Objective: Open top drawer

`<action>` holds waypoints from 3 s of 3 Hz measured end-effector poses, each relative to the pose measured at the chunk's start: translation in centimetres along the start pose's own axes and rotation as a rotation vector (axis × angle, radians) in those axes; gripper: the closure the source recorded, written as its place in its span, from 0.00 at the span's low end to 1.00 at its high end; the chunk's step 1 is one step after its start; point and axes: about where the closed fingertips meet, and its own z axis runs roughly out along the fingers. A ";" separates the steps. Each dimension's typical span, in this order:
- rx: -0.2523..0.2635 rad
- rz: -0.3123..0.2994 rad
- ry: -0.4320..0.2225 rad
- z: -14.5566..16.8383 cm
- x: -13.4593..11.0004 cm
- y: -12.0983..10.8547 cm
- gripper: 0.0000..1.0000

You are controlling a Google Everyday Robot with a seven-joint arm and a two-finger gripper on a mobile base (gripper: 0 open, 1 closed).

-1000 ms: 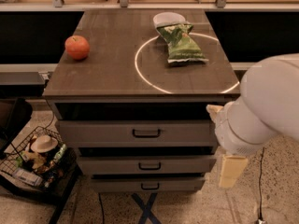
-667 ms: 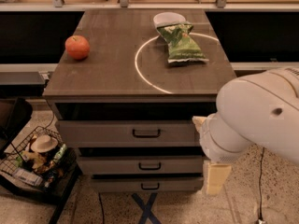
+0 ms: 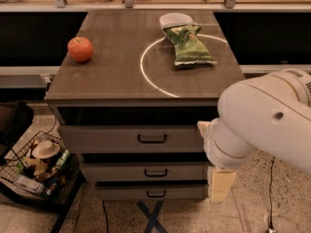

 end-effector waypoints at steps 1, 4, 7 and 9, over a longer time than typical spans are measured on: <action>-0.017 -0.018 0.021 2.2 -1.8 -0.5 0.00; -0.048 -0.090 -0.003 6.9 -6.5 -1.7 0.00; -0.091 -0.158 -0.034 11.0 -10.1 -2.8 0.00; -0.116 -0.178 -0.062 13.0 -11.0 -3.1 0.00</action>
Offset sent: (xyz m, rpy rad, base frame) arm 0.0317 0.0671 -0.0666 -0.0397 0.0541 0.0652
